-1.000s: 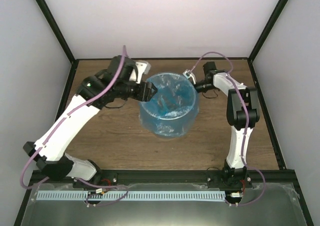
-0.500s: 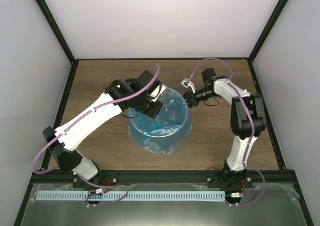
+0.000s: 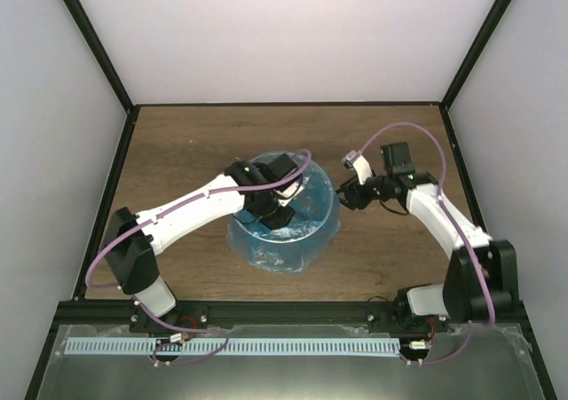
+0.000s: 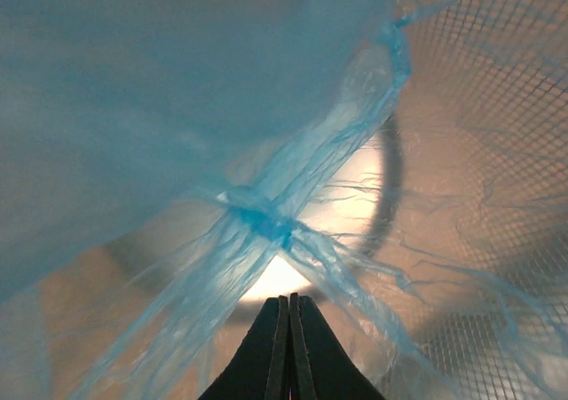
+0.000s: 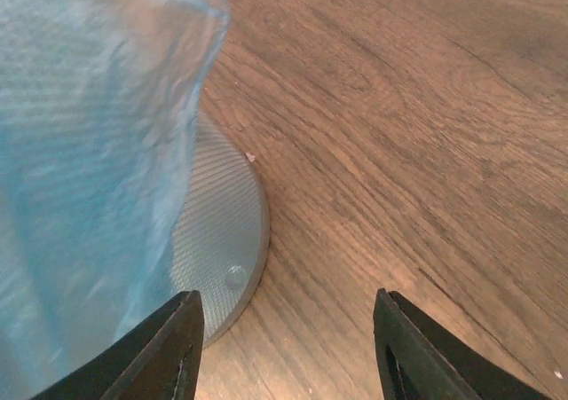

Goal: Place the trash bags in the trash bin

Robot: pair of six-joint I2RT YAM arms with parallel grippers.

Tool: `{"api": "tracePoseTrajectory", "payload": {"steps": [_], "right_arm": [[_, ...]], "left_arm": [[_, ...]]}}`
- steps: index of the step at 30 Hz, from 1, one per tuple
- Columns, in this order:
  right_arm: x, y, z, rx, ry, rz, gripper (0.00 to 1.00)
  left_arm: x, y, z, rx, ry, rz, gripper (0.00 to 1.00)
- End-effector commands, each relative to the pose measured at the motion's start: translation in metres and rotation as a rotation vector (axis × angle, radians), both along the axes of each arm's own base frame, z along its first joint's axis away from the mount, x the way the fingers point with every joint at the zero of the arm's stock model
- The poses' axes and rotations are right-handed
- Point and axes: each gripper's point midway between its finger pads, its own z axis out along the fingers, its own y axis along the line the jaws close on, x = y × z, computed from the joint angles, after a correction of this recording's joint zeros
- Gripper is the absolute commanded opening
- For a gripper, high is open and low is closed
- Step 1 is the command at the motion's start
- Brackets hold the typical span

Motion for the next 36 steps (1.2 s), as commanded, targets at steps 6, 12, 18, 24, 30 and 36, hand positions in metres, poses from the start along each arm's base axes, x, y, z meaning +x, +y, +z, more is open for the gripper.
{"api": "tracePoseTrajectory", "payload": {"steps": [6,12,18,24,30,36], "right_arm": [[-0.011,-0.007,0.023,0.06,-0.156,-0.046,0.57],[-0.009,-0.008,0.018,0.046,-0.144,-0.047,0.57],[-0.008,-0.01,0.018,0.039,-0.158,-0.054,0.57],[-0.008,-0.01,0.018,0.039,-0.16,-0.053,0.57],[-0.007,-0.011,0.016,0.035,-0.155,-0.053,0.58],[-0.007,-0.011,0.015,0.035,-0.155,-0.051,0.58]], "left_arm": [[-0.003,-0.019,-0.041,0.021,0.045,-0.069,0.04],[-0.004,-0.023,-0.06,0.05,0.076,-0.082,0.04],[-0.009,-0.022,-0.084,0.075,0.11,-0.092,0.04],[-0.018,-0.024,-0.11,0.077,0.151,-0.097,0.05],[-0.027,-0.026,-0.13,0.079,0.185,-0.105,0.05],[-0.035,-0.02,-0.152,0.104,0.221,-0.109,0.04]]}}
